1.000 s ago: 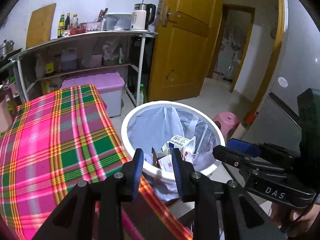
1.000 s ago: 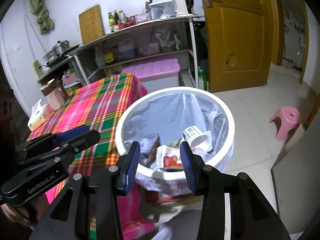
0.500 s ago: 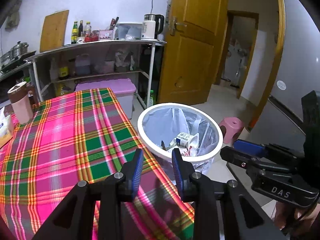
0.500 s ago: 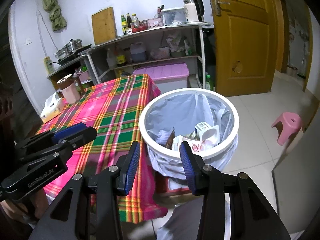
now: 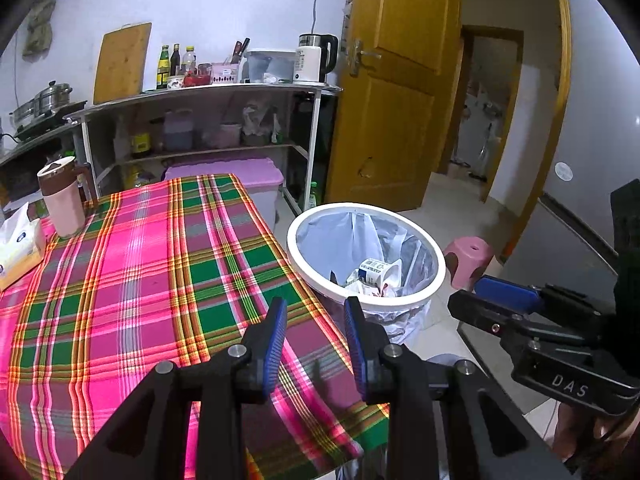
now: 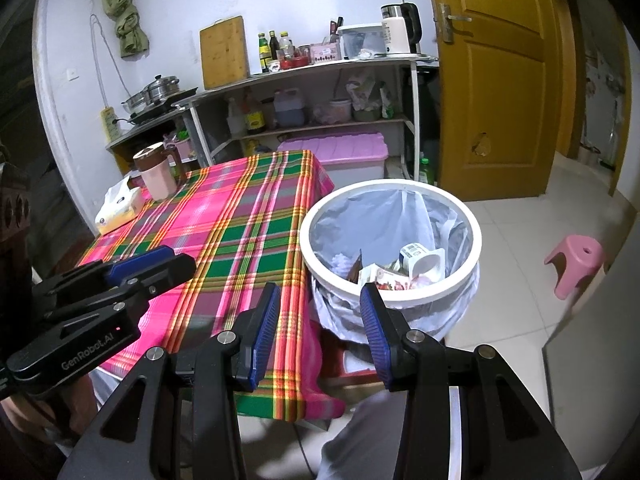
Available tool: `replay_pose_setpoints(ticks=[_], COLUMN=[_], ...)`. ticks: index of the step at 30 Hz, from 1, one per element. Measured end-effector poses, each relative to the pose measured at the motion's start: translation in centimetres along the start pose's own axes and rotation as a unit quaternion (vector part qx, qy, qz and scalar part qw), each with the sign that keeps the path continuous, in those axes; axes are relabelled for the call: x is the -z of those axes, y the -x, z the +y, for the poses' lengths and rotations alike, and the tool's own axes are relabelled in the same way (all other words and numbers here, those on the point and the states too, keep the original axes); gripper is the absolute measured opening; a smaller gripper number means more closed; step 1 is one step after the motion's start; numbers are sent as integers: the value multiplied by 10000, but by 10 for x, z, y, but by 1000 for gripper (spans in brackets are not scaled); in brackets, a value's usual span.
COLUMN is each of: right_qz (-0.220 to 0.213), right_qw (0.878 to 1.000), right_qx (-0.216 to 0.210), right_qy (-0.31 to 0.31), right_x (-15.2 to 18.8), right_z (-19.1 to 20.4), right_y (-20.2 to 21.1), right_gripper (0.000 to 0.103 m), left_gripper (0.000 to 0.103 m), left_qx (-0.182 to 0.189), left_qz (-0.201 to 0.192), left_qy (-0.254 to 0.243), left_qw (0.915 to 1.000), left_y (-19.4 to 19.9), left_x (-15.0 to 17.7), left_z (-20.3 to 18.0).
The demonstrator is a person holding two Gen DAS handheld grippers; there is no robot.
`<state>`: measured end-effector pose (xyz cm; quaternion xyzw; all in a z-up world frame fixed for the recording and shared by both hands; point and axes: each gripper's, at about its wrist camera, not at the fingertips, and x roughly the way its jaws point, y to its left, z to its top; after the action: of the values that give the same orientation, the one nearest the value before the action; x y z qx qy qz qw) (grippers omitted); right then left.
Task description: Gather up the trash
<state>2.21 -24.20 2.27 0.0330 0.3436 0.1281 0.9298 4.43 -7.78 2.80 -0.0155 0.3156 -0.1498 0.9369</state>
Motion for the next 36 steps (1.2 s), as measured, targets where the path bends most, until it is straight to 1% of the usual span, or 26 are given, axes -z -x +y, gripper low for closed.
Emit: replay_pose_setpoints(ticks=[36], right_qz=[16], right_qw=[10000], right_qx=[4], right_qy=[-2], right_x=[0], right_z=[0], right_y=[0], right_gripper=[43], left_gripper=[29], left_qx=[-34], left_qz=[15], left_qy=[3], left_qw=[10000], left_y=[0], left_x=[2], left_z=[0])
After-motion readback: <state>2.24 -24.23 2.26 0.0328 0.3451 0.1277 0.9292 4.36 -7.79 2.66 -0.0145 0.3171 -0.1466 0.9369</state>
